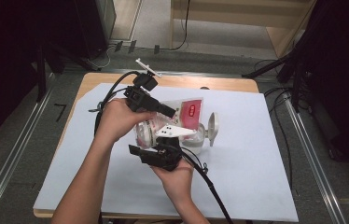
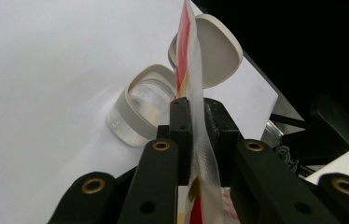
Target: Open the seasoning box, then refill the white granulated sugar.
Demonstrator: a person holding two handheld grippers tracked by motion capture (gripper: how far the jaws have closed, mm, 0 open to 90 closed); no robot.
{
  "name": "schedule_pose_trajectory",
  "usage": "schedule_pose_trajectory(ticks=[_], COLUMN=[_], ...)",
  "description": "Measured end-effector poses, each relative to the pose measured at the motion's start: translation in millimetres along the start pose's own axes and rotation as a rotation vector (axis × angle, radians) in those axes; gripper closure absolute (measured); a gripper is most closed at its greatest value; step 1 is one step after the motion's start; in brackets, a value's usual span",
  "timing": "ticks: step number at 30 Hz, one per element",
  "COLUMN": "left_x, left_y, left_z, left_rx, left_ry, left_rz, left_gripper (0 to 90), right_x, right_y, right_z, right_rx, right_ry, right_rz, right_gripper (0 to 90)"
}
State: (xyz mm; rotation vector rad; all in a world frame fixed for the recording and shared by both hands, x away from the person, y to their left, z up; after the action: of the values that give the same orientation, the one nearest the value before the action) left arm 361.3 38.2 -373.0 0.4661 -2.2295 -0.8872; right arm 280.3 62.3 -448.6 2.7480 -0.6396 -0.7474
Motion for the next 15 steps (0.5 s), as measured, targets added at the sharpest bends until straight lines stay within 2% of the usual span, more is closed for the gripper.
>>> schedule_pose_trajectory(ticks=[5, 15], left_x=[1.3, -0.2], left_y=[-0.6, 2.0], left_z=[-2.1, -5.8], left_rx=[0.015, 0.053], left_ry=[-0.007, -0.014], left_rz=[-0.016, -0.044], left_gripper=[83.9, 84.4], right_x=[-0.8, 1.5], right_y=[1.0, 0.5], right_z=[-0.6, -4.1], right_rx=[0.001, 0.003], right_ry=[-0.012, -0.003], right_rz=[-0.007, -0.024], right_gripper=[62.2, 61.9])
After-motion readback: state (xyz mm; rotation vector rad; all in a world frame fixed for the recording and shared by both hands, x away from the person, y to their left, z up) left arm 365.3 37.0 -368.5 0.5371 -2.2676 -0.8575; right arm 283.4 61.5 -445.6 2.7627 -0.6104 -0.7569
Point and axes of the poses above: each handheld gripper's, and its own axes: y roughly backward along the jaws, z roughly out of its underside, x roughly to its right, the point moved 9 cm from there along -y, roughly forward along the jaws, and after that the axes turned 1 degree about y, right-handed, at the moved point
